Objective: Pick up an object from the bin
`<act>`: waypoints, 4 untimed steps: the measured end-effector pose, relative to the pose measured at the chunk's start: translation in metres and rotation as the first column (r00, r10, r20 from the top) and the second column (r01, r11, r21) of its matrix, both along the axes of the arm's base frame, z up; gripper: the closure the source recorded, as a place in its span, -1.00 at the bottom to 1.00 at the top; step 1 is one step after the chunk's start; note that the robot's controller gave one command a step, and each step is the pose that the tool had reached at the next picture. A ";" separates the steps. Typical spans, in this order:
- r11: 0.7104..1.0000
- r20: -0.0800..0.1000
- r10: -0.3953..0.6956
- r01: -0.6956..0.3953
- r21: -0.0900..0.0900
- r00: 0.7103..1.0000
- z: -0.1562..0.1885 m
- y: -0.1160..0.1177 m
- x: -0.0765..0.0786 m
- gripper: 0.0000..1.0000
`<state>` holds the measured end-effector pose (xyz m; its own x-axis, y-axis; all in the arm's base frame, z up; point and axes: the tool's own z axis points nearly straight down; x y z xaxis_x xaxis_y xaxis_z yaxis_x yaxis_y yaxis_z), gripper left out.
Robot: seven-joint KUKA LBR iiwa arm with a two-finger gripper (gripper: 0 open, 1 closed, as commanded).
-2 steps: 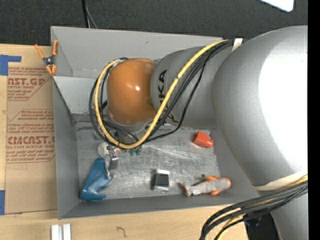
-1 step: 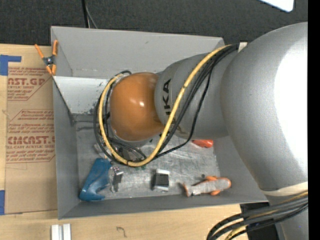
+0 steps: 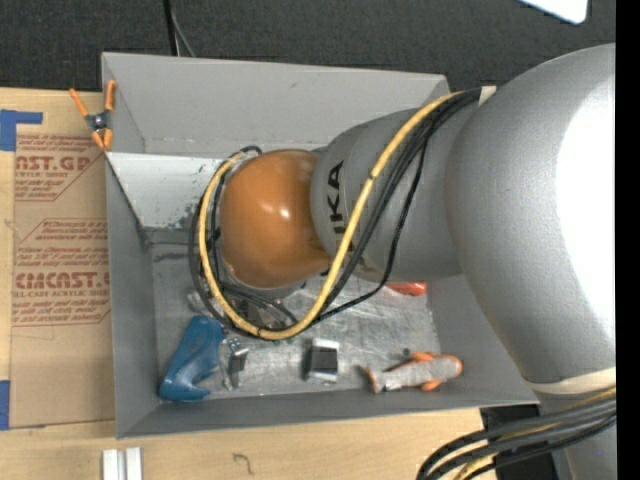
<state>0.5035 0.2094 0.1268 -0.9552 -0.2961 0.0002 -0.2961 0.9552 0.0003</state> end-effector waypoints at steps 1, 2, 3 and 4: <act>0.998 -0.008 0.057 -0.057 -0.001 0.998 0.004 -0.035 0.008 -1.00; 0.995 0.010 -0.097 0.097 0.004 0.995 -0.026 -0.021 0.006 -1.00; 0.993 0.017 -0.114 0.114 0.010 0.993 -0.023 -0.016 0.007 -1.00; 1.000 0.005 0.014 -0.014 0.002 1.000 -0.020 -0.002 0.001 -1.00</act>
Offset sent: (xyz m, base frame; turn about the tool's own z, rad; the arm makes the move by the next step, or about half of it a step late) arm -0.0022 -0.0084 -0.0568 0.1510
